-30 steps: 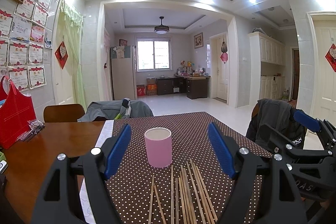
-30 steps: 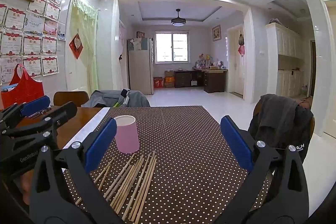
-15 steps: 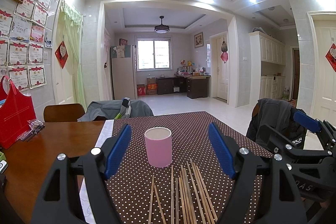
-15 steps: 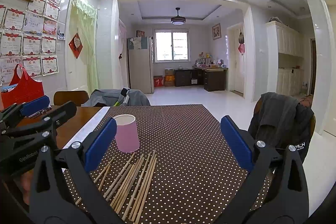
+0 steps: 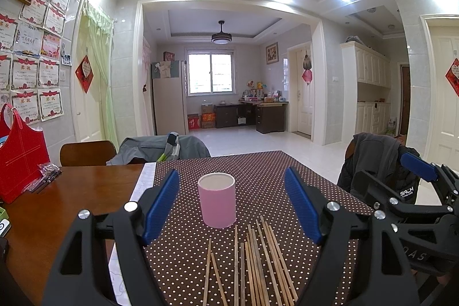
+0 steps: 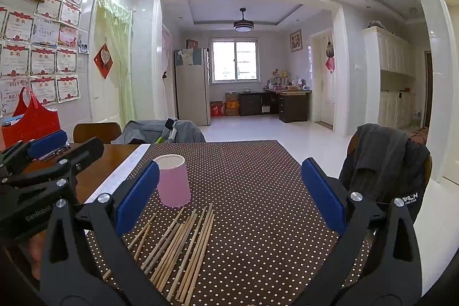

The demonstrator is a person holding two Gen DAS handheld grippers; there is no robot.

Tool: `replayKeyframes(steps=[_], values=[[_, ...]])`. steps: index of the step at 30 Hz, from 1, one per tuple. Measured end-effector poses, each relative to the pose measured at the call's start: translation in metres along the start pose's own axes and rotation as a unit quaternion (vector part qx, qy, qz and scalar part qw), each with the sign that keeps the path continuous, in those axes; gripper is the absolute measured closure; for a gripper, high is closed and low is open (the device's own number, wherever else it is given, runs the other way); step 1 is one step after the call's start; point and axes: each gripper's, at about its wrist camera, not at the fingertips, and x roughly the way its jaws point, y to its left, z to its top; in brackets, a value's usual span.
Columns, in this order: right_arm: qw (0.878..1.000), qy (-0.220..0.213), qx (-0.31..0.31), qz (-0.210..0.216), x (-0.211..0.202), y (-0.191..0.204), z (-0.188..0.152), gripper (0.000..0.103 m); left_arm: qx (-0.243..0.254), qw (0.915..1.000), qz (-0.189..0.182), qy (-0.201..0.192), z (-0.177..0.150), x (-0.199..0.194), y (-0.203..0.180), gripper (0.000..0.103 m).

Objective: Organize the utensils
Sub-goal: 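Lower both grippers toward the wooden chopstick pile beside the pink cup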

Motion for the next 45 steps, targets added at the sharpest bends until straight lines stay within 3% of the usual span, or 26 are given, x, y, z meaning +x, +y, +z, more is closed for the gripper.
replayKeyframes(steps=[14, 24, 33, 36, 38, 42, 45], values=[[1.000, 0.024, 0.005, 0.008, 0.015, -0.004, -0.001, 0.006, 0.004, 0.9998, 0.005, 0.017, 0.000, 0.008, 0.005, 0.029], [0.998, 0.067, 0.004, 0.018, 0.037, -0.007, -0.003, 0.006, 0.017, 0.9991, 0.008, 0.038, -0.001, 0.020, 0.006, 0.029], [0.982, 0.179, 0.013, 0.066, 0.085, -0.004, -0.026, 0.006, 0.030, 0.9936, 0.002, 0.109, -0.015, 0.050, 0.016, 0.029], [0.976, 0.204, 0.006, 0.069, 0.098, -0.002, -0.039, 0.006, 0.029, 0.9862, -0.002, 0.163, -0.028, 0.066, 0.028, 0.029], [0.972, 0.225, 0.001, 0.064, 0.108, -0.003, -0.048, 0.006, 0.021, 0.9769, -0.009, 0.212, -0.039, 0.079, 0.043, 0.029], [0.963, 0.263, -0.004, 0.062, 0.124, -0.008, -0.063, 0.006, 0.007, 0.9481, -0.003, 0.318, -0.069, 0.102, 0.076, 0.029], [0.955, 0.288, -0.003, 0.066, 0.136, -0.010, -0.076, 0.006, -0.009, 0.9324, -0.011, 0.361, -0.090, 0.111, 0.089, 0.029]])
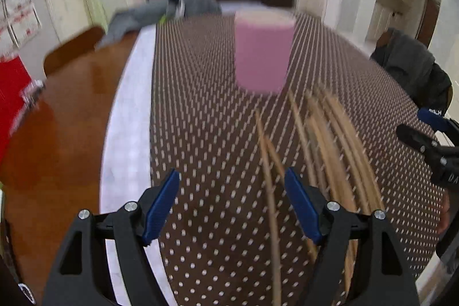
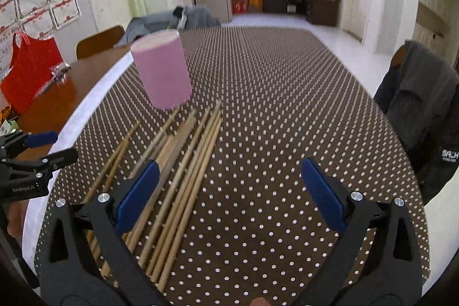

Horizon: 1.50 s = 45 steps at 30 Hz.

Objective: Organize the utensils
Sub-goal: 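Lower both grippers toward the wooden chopstick pile beside the pink cup, then close the left gripper on one chopstick while the right gripper closes on another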

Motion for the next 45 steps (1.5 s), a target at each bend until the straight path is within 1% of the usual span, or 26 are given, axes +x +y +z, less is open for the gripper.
replayKeyframes(steps=[2, 4, 6, 9, 11, 12, 14, 15, 16, 17, 22, 26, 27, 28, 29, 31, 33, 36, 37, 38, 39, 40, 41, 42, 43, 45], values=[[1.000, 0.023, 0.003, 0.005, 0.010, -0.003, -0.003, 0.006, -0.004, 0.9994, -0.020, 0.027, -0.005, 0.012, 0.005, 0.029], [0.999, 0.042, 0.005, 0.012, 0.019, -0.004, -0.006, 0.006, 0.004, 0.9987, -0.016, 0.049, -0.008, 0.020, 0.001, 0.029], [0.998, 0.057, 0.000, 0.013, 0.026, -0.004, -0.008, 0.006, 0.015, 0.9980, -0.017, 0.060, -0.010, 0.024, -0.002, 0.029], [0.997, 0.078, 0.000, 0.013, 0.039, -0.007, -0.009, 0.006, 0.017, 0.9973, -0.026, 0.067, -0.008, 0.030, -0.005, 0.029], [0.996, 0.093, 0.001, 0.015, 0.050, -0.008, -0.008, 0.007, 0.025, 0.9966, -0.018, 0.076, -0.002, 0.036, -0.011, 0.029], [0.995, 0.096, 0.001, 0.014, 0.054, -0.008, -0.007, 0.009, 0.030, 0.9962, -0.014, 0.080, 0.001, 0.040, -0.013, 0.030], [0.994, 0.106, -0.001, 0.009, 0.061, -0.009, -0.005, 0.011, 0.035, 0.9950, -0.014, 0.092, 0.007, 0.047, -0.016, 0.048], [0.994, 0.112, -0.002, 0.005, 0.065, -0.009, -0.004, 0.013, 0.033, 0.9944, -0.014, 0.099, 0.009, 0.051, -0.017, 0.050], [0.993, 0.116, -0.002, 0.004, 0.069, -0.009, -0.004, 0.017, 0.033, 0.9939, -0.015, 0.104, 0.011, 0.055, -0.017, 0.051], [0.992, 0.123, 0.000, 0.008, 0.073, -0.009, -0.003, 0.017, 0.035, 0.9940, -0.014, 0.103, 0.013, 0.056, -0.017, 0.051], [0.990, 0.137, -0.012, 0.002, 0.082, -0.004, -0.002, 0.018, 0.043, 0.9929, -0.016, 0.110, 0.019, 0.059, -0.017, 0.051], [0.988, 0.154, -0.028, -0.002, 0.090, 0.004, 0.004, 0.018, 0.038, 0.9923, -0.016, 0.117, 0.035, 0.069, -0.011, 0.052], [0.987, 0.160, -0.029, -0.001, 0.092, 0.002, 0.005, 0.018, 0.037, 0.9920, -0.016, 0.120, 0.038, 0.072, -0.010, 0.055], [0.986, 0.164, -0.031, -0.004, 0.093, 0.001, 0.007, 0.018, 0.038, 0.9917, -0.014, 0.122, 0.041, 0.073, -0.009, 0.062], [0.985, 0.170, -0.032, -0.003, 0.094, -0.001, 0.008, 0.018, 0.040, 0.9915, -0.013, 0.123, 0.042, 0.073, -0.009, 0.064], [0.984, 0.177, -0.028, -0.002, 0.096, -0.006, 0.010, 0.018, 0.034, 0.9914, -0.014, 0.126, 0.044, 0.075, -0.006, 0.064], [0.982, 0.187, -0.039, -0.012, 0.101, -0.005, 0.013, 0.018, 0.032, 0.9916, -0.011, 0.125, 0.046, 0.077, -0.006, 0.065], [0.979, 0.196, -0.054, -0.017, 0.106, -0.004, 0.018, 0.018, 0.030, 0.9911, -0.011, 0.129, 0.054, 0.084, -0.007, 0.070], [0.977, 0.204, -0.056, -0.014, 0.109, -0.006, 0.021, 0.019, 0.029, 0.9910, -0.012, 0.130, 0.055, 0.085, -0.008, 0.074], [0.976, 0.210, -0.058, -0.012, 0.110, -0.005, 0.024, 0.020, 0.027, 0.9920, -0.012, 0.123, 0.059, 0.087, -0.007, 0.081], [0.975, 0.216, -0.058, -0.008, 0.112, -0.005, 0.028, 0.027, 0.026, 0.9919, -0.010, 0.124, 0.062, 0.089, -0.007, 0.085], [0.974, 0.219, -0.059, -0.007, 0.113, -0.004, 0.032, 0.044, 0.022, 0.9915, -0.011, 0.128, 0.066, 0.091, -0.005, 0.094], [0.973, 0.223, -0.059, -0.005, 0.113, -0.007, 0.037, 0.057, 0.016, 0.9912, -0.013, 0.130, 0.068, 0.093, -0.003, 0.095], [0.972, 0.227, -0.057, -0.001, 0.112, -0.008, 0.044, 0.078, 0.011, 0.9908, -0.018, 0.134, 0.072, 0.095, -0.002, 0.096], [0.971, 0.234, -0.054, -0.001, 0.114, -0.013, 0.048, 0.083, 0.010, 0.9908, -0.020, 0.134, 0.072, 0.096, -0.001, 0.097], [0.969, 0.241, -0.042, 0.011, 0.118, -0.022, 0.057, 0.087, 0.003, 0.9911, -0.020, 0.131, 0.076, 0.098, 0.001, 0.098]])
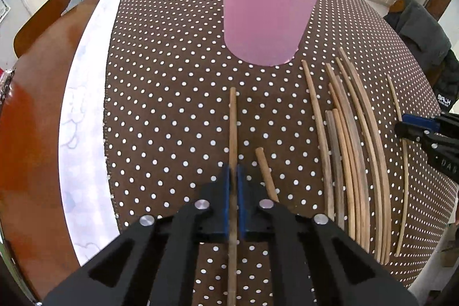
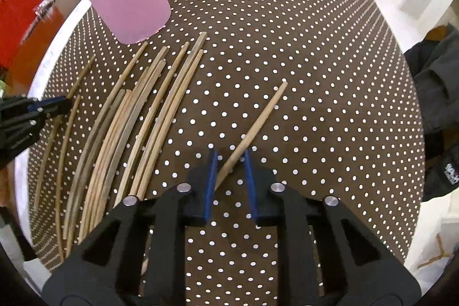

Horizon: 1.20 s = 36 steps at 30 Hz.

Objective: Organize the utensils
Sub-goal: 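Close the left gripper on one chopstick while the right gripper closes on another, then lift both chopsticks over the pink cup and open both grippers to drop them in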

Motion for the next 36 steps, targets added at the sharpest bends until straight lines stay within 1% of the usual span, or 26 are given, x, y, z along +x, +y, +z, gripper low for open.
replayKeyframes(steps=[2, 3, 4, 6, 7, 9, 12, 15, 17, 21, 22, 25, 26, 29, 30, 32, 33, 34, 36], values=[[1.000, 0.000, 0.002, 0.009, 0.000, -0.007, 0.005, 0.090, -0.008, 0.9999, -0.004, -0.006, -0.001, 0.000, 0.004, 0.098], [1.000, -0.001, 0.005, 0.016, 0.000, -0.011, 0.007, 0.094, -0.014, 0.9998, -0.010, -0.012, -0.003, -0.001, 0.006, 0.098], [0.999, -0.003, 0.010, 0.031, 0.002, -0.019, 0.008, 0.097, -0.019, 0.9994, -0.019, -0.020, -0.003, -0.003, 0.008, 0.098], [0.998, -0.016, 0.016, 0.052, 0.001, -0.026, 0.010, 0.097, -0.021, 0.9986, -0.024, -0.041, -0.005, -0.012, 0.009, 0.098], [0.998, -0.023, 0.018, 0.057, 0.001, -0.029, 0.009, 0.097, -0.022, 0.9976, -0.024, -0.060, -0.005, -0.019, 0.009, 0.098], [0.996, -0.043, 0.024, 0.081, -0.004, -0.033, 0.013, 0.097, -0.019, 0.9945, -0.029, -0.099, 0.000, -0.037, 0.006, 0.098], [0.993, -0.072, 0.023, 0.094, -0.020, -0.041, 0.014, 0.097, -0.013, 0.9887, -0.038, -0.144, 0.004, -0.062, 0.002, 0.098], [0.987, -0.107, 0.025, 0.114, -0.037, -0.052, 0.023, 0.098, -0.008, 0.9782, -0.059, -0.199, 0.011, -0.089, -0.005, 0.098], [0.982, -0.135, 0.027, 0.127, -0.050, -0.058, 0.031, 0.098, -0.005, 0.9716, -0.074, -0.224, 0.011, -0.101, -0.007, 0.098], [0.969, -0.193, 0.021, 0.152, -0.082, -0.070, 0.052, 0.098, 0.004, 0.9564, -0.100, -0.274, 0.021, -0.125, -0.015, 0.098], [0.967, -0.202, 0.020, 0.157, -0.089, -0.074, 0.056, 0.098, 0.005, 0.9533, -0.104, -0.284, 0.017, -0.134, -0.020, 0.098], [0.957, -0.236, 0.014, 0.170, -0.113, -0.084, 0.078, 0.098, 0.000, 0.9430, -0.121, -0.310, 0.024, -0.147, -0.023, 0.098], [0.953, -0.249, 0.012, 0.171, -0.119, -0.086, 0.089, 0.098, -0.003, 0.9393, -0.125, -0.320, 0.028, -0.151, -0.022, 0.098], [0.946, -0.273, 0.006, 0.174, -0.131, -0.083, 0.118, 0.098, -0.014, 0.9275, -0.129, -0.350, 0.041, -0.160, -0.023, 0.098], [0.943, -0.283, 0.006, 0.176, -0.136, -0.084, 0.126, 0.098, -0.020, 0.9225, -0.132, -0.362, 0.048, -0.162, -0.023, 0.098], [0.938, -0.298, 0.003, 0.178, -0.145, -0.075, 0.131, 0.098, -0.030, 0.9149, -0.130, -0.381, 0.056, -0.166, -0.022, 0.098], [0.934, -0.309, 0.001, 0.177, -0.149, -0.072, 0.134, 0.098, -0.034, 0.9092, -0.122, -0.397, 0.061, -0.167, -0.023, 0.098], [0.933, -0.315, -0.002, 0.173, -0.151, -0.058, 0.130, 0.098, -0.038, 0.9052, -0.116, -0.407, 0.063, -0.171, -0.024, 0.098], [0.930, -0.326, -0.010, 0.167, -0.159, -0.036, 0.120, 0.098, -0.046, 0.8942, -0.108, -0.432, 0.071, -0.173, -0.024, 0.098]])
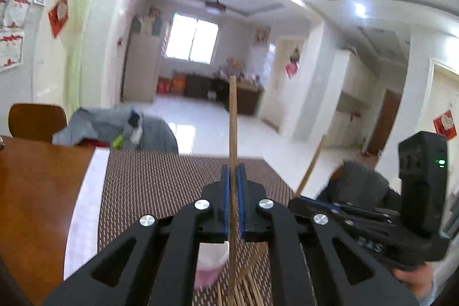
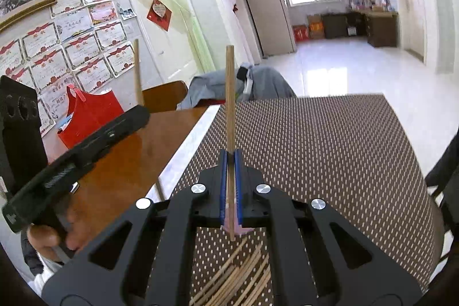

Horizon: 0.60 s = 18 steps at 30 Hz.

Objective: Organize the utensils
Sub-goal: 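Lift both chopsticks over the pink cup and open both grippers to drop them in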

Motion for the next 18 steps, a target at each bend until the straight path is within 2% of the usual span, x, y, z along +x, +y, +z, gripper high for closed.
replayKeyframes(steps=[7, 12, 15, 18], values=[[0.999, -0.032, -0.018, 0.000, -0.001, 0.026, 0.010, 0.098, -0.023, 0.9971, 0.021, -0.069, 0.024, -0.004, 0.004, 0.098], [0.999, -0.041, -0.027, -0.001, 0.010, 0.036, 0.018, 0.098, -0.028, 0.9933, 0.042, -0.104, 0.031, -0.002, 0.007, 0.098], [0.999, -0.035, -0.025, 0.001, 0.021, 0.037, 0.017, 0.098, -0.026, 0.9923, 0.051, -0.110, 0.027, 0.006, 0.011, 0.098], [0.999, -0.022, -0.023, -0.004, 0.034, 0.035, 0.010, 0.098, -0.020, 0.9931, 0.063, -0.097, 0.017, 0.022, 0.019, 0.098]])
